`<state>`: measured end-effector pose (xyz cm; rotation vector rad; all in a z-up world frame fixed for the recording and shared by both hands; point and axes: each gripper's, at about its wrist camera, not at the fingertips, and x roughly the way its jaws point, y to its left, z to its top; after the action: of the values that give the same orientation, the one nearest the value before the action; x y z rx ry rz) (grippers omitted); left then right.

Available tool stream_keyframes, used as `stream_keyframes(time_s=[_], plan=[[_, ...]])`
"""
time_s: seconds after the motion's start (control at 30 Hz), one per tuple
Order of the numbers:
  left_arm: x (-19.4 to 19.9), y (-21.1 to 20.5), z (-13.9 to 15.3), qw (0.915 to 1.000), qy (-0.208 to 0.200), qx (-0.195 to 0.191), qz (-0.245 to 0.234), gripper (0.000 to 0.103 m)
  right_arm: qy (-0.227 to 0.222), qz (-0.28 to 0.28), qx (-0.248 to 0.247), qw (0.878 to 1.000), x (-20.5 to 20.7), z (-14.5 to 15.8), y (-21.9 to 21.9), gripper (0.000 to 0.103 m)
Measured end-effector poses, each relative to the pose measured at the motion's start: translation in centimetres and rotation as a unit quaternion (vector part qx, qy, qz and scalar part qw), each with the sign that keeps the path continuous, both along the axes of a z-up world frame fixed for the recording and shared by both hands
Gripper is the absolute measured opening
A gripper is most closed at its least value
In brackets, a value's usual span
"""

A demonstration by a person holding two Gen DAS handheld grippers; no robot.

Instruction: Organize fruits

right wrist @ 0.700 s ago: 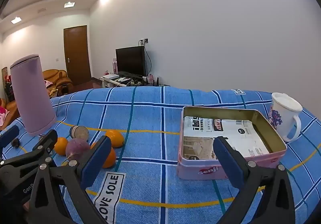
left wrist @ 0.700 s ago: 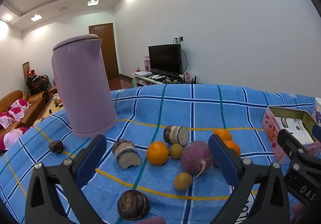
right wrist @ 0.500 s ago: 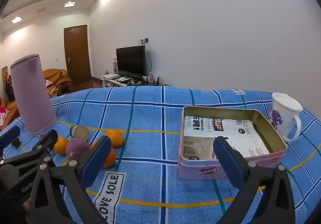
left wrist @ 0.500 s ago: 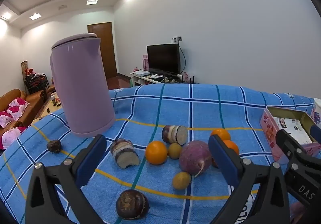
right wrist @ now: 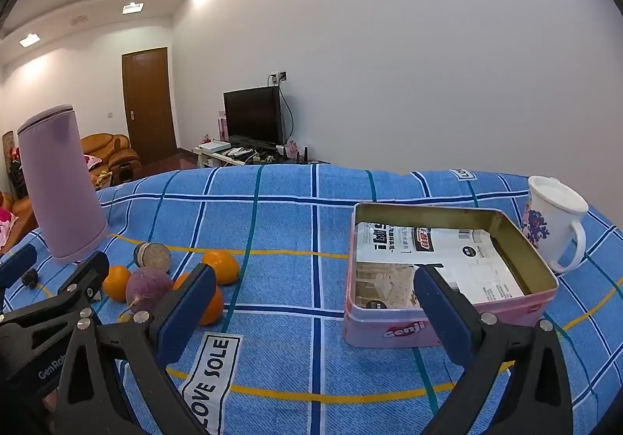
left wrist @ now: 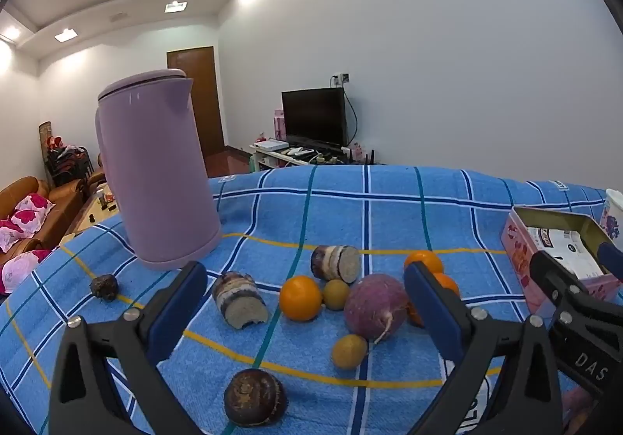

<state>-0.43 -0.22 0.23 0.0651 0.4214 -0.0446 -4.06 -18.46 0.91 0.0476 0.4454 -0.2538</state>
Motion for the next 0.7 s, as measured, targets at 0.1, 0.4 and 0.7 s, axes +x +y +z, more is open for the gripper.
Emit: stream_keyframes(time_s=[0.1, 0.4, 0.7], plan=[[0.0, -0.04, 0.08, 1.0, 0.001, 0.0, 0.0, 0.103, 0.0, -0.001, 0.0, 1.0, -0.12, -0.05, -0.02, 0.102], [0.19, -0.1, 0.04, 1.0, 0.003, 0.0, -0.003, 0.103, 0.001, -0.001, 0.001, 1.0, -0.08, 0.21, -0.1, 0.102], [0.2, -0.1, 0.0, 1.0, 0.004, 0.0, -0.004, 0.103, 0.001, -0.001, 0.002, 1.0, -0.18, 0.11, -0.12, 0.102]])
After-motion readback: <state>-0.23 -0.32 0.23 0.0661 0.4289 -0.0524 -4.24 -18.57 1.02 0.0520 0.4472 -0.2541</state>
